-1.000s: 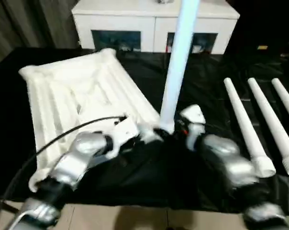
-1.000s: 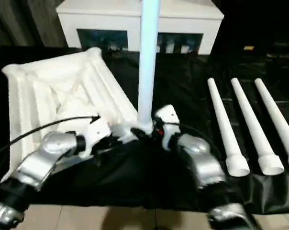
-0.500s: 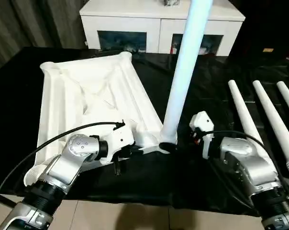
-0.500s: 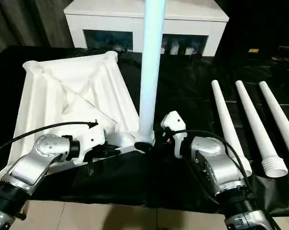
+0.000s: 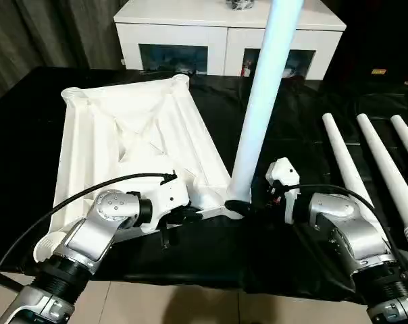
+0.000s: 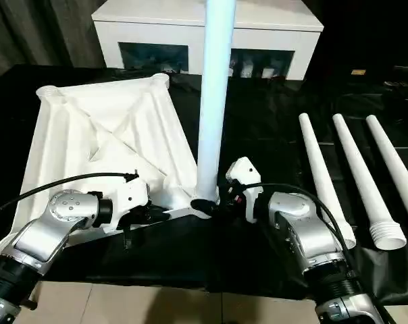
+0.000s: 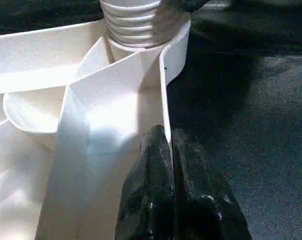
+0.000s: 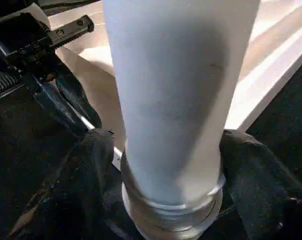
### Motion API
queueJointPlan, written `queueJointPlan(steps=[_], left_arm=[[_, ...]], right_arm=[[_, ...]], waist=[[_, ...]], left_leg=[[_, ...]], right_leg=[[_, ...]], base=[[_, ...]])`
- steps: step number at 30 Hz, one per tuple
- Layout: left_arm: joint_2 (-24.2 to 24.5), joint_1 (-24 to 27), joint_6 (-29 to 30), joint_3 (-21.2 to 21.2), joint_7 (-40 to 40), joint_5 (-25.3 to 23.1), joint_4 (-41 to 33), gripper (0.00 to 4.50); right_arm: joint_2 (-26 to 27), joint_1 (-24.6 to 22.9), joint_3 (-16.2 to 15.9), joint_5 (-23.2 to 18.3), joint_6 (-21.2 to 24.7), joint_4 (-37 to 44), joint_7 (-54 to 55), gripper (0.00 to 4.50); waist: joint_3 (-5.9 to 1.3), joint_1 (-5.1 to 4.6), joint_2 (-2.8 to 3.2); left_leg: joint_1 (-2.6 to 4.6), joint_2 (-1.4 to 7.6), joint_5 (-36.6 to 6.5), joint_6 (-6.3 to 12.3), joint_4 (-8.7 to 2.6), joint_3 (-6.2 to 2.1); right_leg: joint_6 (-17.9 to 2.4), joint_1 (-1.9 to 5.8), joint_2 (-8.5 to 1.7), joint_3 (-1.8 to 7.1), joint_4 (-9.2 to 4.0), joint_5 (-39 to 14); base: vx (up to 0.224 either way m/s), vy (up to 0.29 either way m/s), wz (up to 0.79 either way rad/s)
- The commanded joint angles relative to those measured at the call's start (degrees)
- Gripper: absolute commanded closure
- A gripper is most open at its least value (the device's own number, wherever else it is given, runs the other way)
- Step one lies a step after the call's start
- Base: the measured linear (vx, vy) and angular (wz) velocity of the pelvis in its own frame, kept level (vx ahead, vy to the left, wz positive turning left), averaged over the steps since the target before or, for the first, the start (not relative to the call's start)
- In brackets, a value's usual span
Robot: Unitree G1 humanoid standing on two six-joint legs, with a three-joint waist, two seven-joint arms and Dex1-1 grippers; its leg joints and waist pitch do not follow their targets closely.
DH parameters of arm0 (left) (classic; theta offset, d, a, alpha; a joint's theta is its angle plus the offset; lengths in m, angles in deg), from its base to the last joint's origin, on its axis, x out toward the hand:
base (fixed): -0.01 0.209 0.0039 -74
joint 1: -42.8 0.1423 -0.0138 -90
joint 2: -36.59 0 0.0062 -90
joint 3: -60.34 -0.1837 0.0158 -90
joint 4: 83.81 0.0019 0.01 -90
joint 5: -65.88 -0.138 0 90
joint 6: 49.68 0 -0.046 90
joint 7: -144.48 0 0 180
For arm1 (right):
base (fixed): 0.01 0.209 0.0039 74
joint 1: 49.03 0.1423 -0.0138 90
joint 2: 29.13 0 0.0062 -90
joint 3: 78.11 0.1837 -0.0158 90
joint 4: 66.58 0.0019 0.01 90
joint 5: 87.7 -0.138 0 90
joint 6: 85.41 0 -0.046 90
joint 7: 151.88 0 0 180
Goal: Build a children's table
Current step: Rotate leg to tighten
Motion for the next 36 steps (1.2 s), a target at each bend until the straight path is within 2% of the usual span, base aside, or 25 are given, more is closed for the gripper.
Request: queueJointPlan(steps=[1,4,5,13,19,21,23,25,26,27,28,29,31,32,33,35,36], left_arm=[[0.1,0.6,-0.5,-1.9,1.3,-0.6,-0.6,4.50],[0.1,0.6,-0.6,-1.9,1.5,-0.6,-0.5,4.50],[0.2,0.5,-0.7,-2.0,1.6,-0.7,-0.3,4.50],[0.6,0.8,-0.9,-1.9,2.1,-0.9,0.0,4.50],[0.1,0.7,-0.5,-2.0,1.3,-1.3,0.5,4.50],[-1.9,-0.2,1.1,-1.4,-3.0,-2.6,2.6,4.50],[-4.3,-1.4,2.6,-0.6,-7.5,-3.5,4.9,4.50],[-4.8,-1.6,3.0,-0.5,-8.3,-3.6,5.3,4.50],[-7.3,-2.8,5.9,0.0,-12.5,-4.4,6.9,4.50],[-8.4,-3.4,7.1,0.3,-14.3,-4.8,7.7,4.50],[-9.8,-4.2,8.7,0.6,-16.8,-5.4,8.8,4.50],[-11.6,-5.4,11.0,1.0,-20.5,-6.5,10.3,4.50],[-14.6,-7.2,15.1,1.9,-25.6,-7.4,12.3,4.50],[-17.3,-8.6,17.1,2.6,-29.1,-7.9,13.6,4.50],[-18.0,-9.0,17.6,2.8,-30.1,-8.1,14.0,4.50],[-20.3,-10.2,17.9,2.9,-31.6,-8.1,15.1,4.50],[-21.1,-10.6,17.8,2.8,-32.1,-8.1,15.4,4.50]], right_arm=[[0.1,0.2,-0.2,-0.2,-0.2,-0.5,-1.4,1.43],[-0.1,0.1,-0.6,0.4,-0.5,-0.8,-1.5,1.63],[-0.2,-0.1,-0.9,1.0,-0.7,-1.2,-1.3,1.83],[0.2,-0.4,-0.9,1.6,-0.7,-2.3,-0.9,1.96],[3.2,0.6,1.8,1.9,-0.1,-7.0,6.0,1.97],[5.7,1.6,3.4,3.1,0.0,-10.5,13.3,1.98],[8.2,2.3,4.9,3.6,0.8,-13.0,19.5,1.98],[8.8,2.4,5.2,3.7,1.0,-13.4,20.8,1.98],[11.5,3.4,6.3,4.8,1.4,-15.8,27.9,1.98],[12.3,3.8,6.3,5.8,1.1,-16.8,30.6,1.98],[13.5,4.4,6.2,6.9,0.8,-18.2,33.7,1.98],[15.0,5.3,5.9,8.5,0.1,-20.1,37.5,1.98],[17.6,7.0,6.5,9.2,0.2,-23.4,43.9,1.98],[19.7,8.8,7.7,9.5,-0.1,-26.5,50.6,1.98],[20.3,9.3,8.0,9.6,-0.3,-27.4,52.6,1.98],[22.3,11.5,8.9,9.5,-1.3,-30.5,57.3,1.99],[23.0,12.5,9.0,9.5,-1.9,-31.7,58.6,1.99]], waist=[[-3.72,0.05,-0.10],[-3.73,0.03,-0.11],[-3.75,0.05,-0.13],[-3.80,0.03,-0.17],[-3.65,-0.21,0.01],[-3.40,-0.55,0.05],[-3.09,-0.85,0.04],[-3.15,-0.91,-0.14],[-3.06,-1.19,0.13],[-2.90,-1.15,0.18],[-2.93,-1.27,0.00],[-2.97,-1.48,0.15],[-2.91,-1.80,0.16],[-2.85,-1.97,0.21],[-2.87,-2.05,0.03],[-3.19,-2.04,-0.14],[-3.22,-2.05,0.04]], left_leg=[[-0.56,2.27,-1.2,6.88,-3.65,-0.20],[-0.60,2.27,-1.4,6.51,-3.62,-0.22],[-0.57,2.24,-1.5,6.42,-3.59,-0.20],[-0.69,2.18,-1.4,6.41,-3.51,-0.26],[-0.66,2.17,-3.4,5.41,-3.66,-0.25],[-0.69,2.18,-6.2,3.76,-3.97,-0.32],[-0.32,1.91,-10.6,1.09,-4.14,-0.34],[-0.38,1.90,-12.0,0.46,-4.25,-0.55],[-0.41,2.02,-12.0,0.10,-4.33,-0.46],[-0.39,1.82,-12.6,-0.12,-4.34,-0.52],[-0.26,1.64,-13.7,-0.47,-4.37,-0.58],[-0.26,1.59,-14.1,-1.08,-4.34,-0.70],[-0.12,1.42,-15.3,-0.99,-4.28,-0.68],[-0.13,1.32,-16.0,-1.15,-4.31,-0.89],[-0.09,1.25,-16.3,-1.12,-4.31,-0.90],[-0.50,1.28,-15.8,-0.05,-4.46,-1.11],[-0.49,1.32,-15.5,0.01,-4.50,-1.12]], right_leg=[[-16.2,3.76,-2.71,2.44,-2.33,-3.3],[-16.0,3.79,-2.70,2.45,-2.32,-3.6],[-16.0,3.77,-2.69,2.46,-2.29,-3.6],[-15.9,3.89,-2.68,2.43,-2.20,-3.6],[-15.6,3.73,-2.67,2.42,-2.49,-6.0],[-14.6,3.72,-2.66,2.40,-2.98,-9.8],[-12.0,3.34,-2.64,2.40,-3.88,-17.8],[-10.3,3.42,-2.72,2.41,-4.22,-21.2],[-10.2,3.14,-2.62,2.54,-4.25,-20.5],[-9.8,2.98,-2.52,2.40,-4.42,-21.6],[-8.9,3.01,-2.54,2.29,-4.66,-24.1],[-8.2,2.90,-2.56,2.20,-4.76,-25.6],[-7.4,2.60,-2.51,2.08,-5.28,-28.0],[-6.7,2.46,-2.43,1.87,-5.40,-29.4],[-6.1,2.49,-2.40,1.77,-5.60,-30.1],[-5.1,2.79,-2.55,1.55,-5.68,-28.9],[-5.3,2.68,-2.49,1.58,-5.57,-28.0]], base=[[0.000,0.000,0.00],[0.000,0.000,0.00],[0.000,0.000,0.00],[0.000,0.000,0.00],[0.000,0.000,0.00],[0.000,0.000,0.00],[0.000,0.000,0.00],[0.000,0.000,0.00],[0.000,0.000,0.00],[0.000,0.000,0.00],[0.000,0.000,0.00],[0.000,0.000,0.00],[0.000,0.000,0.00],[0.000,0.000,0.00],[0.000,0.000,0.00],[0.000,0.000,0.00],[0.000,0.000,0.00]])
